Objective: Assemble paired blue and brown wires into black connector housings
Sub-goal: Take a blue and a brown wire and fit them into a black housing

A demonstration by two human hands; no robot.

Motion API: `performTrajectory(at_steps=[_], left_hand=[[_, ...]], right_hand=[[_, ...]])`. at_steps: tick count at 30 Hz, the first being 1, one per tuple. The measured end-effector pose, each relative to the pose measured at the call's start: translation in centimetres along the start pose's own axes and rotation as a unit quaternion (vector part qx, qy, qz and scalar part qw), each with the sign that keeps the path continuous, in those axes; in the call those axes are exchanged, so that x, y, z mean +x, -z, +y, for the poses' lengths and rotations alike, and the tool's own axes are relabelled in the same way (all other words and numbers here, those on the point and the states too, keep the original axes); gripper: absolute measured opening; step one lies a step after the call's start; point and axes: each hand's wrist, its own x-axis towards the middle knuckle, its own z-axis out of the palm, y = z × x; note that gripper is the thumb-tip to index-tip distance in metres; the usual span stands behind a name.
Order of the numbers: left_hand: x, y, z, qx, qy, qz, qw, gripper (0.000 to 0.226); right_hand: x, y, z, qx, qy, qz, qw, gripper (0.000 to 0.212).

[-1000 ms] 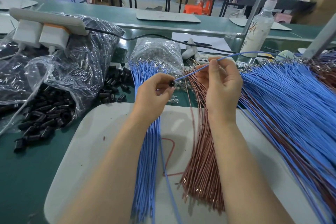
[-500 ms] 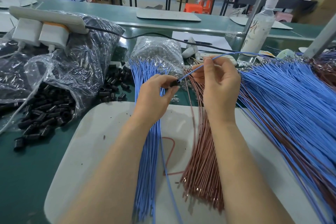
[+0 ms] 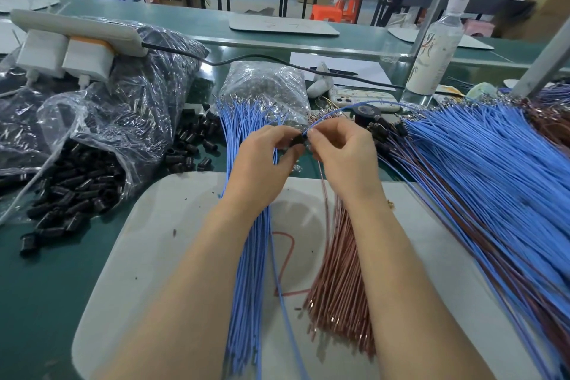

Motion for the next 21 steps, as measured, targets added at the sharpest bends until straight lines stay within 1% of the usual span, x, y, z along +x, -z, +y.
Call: performTrajectory(at_steps=[4,9,13,17,21], left_hand=[[-0.07,-0.04,-0.04,0.014,-0.01,-0.004,1.0,0.018],[-0.03,-0.33,-0.38,0.032,-0.01,0.0,0.999,0.017],[0.07,-0.24,-0.43,0.008,-0.003,0.012,1.0,0.016],[0.02,-0.24,-0.47,0.002,-0.01,0.003,1.0,0.015],[-0.05,-0.2,-0.52,0.016,-0.013,0.009,1.0,0.017]], right_hand=[[-0.1,-0.2,-0.26,0.046,-0.036,0.001,0.998,0.009],[-0.1,-0.24,-0.22,0.026,-0.03,0.012,0.999,0.012],[-0.17,-0.54,-0.29,0.112,-0.078,-0.003,0.991,0.02],[-0.4,-0.88,-0.28,0.1,-0.06,-0.023,0.993,0.02],[-0.2,-0.75,-0.07,0.088,-0.057,-0.006,0.994,0.018]])
